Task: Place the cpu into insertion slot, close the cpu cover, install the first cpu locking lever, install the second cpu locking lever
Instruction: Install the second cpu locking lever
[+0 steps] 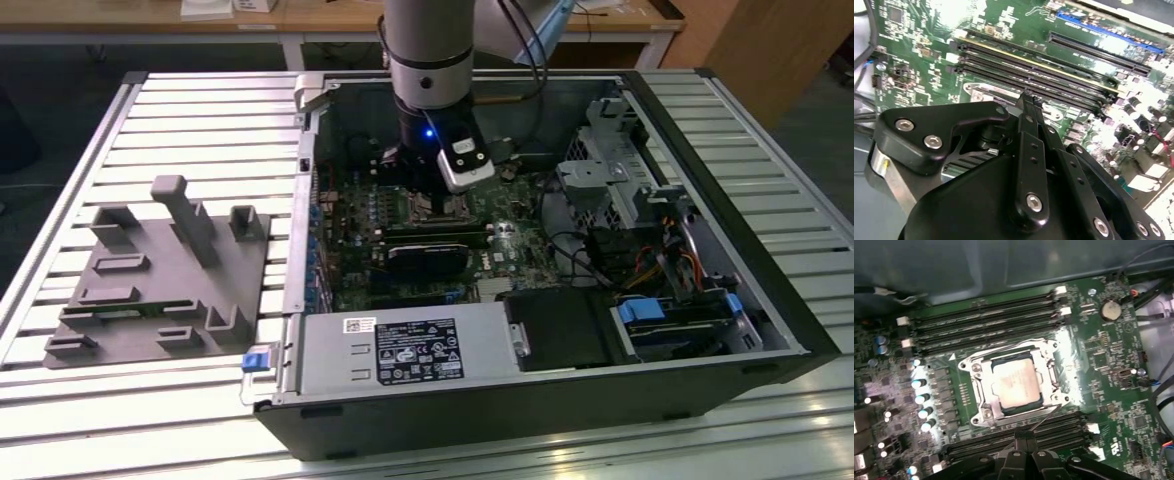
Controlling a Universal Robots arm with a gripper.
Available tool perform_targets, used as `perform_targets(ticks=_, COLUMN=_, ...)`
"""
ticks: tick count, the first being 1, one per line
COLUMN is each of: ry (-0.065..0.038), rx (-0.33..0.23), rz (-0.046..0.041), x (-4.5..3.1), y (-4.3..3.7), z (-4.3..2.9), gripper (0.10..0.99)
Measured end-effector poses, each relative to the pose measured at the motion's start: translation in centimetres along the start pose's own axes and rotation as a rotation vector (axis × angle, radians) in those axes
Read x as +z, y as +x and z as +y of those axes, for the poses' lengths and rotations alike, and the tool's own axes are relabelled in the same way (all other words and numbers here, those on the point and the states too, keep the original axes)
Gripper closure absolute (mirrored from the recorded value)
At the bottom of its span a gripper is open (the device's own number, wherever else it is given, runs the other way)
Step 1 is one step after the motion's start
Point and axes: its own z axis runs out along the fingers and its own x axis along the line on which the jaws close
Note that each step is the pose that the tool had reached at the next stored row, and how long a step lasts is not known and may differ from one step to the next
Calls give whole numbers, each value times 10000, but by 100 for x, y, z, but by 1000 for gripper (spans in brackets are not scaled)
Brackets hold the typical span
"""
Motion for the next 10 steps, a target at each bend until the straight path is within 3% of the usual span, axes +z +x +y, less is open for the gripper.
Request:
perform_targets(ticks=6, ry=-36, rx=-241, rz=10, x=34, y=66, z=-43, gripper=980)
perform_targets(ticks=10, ry=-129, rx=-445, rz=34, x=64, y=83, z=-64, gripper=980)
